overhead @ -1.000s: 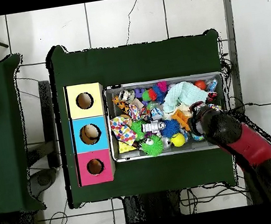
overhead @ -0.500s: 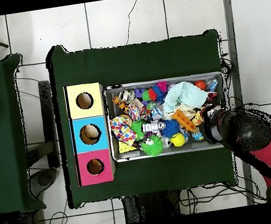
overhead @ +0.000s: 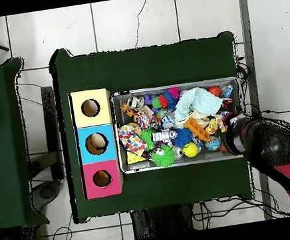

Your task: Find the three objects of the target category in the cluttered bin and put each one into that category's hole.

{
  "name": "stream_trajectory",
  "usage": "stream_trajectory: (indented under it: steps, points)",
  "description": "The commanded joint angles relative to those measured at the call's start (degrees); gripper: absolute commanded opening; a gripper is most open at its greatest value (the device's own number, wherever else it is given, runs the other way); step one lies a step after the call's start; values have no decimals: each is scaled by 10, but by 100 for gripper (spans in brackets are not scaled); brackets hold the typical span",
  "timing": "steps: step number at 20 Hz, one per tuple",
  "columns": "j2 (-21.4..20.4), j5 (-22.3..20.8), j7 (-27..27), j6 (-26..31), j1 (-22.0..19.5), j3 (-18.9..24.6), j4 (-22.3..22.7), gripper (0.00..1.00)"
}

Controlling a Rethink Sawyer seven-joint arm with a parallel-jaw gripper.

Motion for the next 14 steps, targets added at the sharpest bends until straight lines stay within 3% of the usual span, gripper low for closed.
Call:
stream_trajectory:
  steps: [1, 14]
  points:
    - [63, 14, 52, -81, -34, 63, 79, 0]
    - [132, 20, 90, -196, -51, 104, 101, 0]
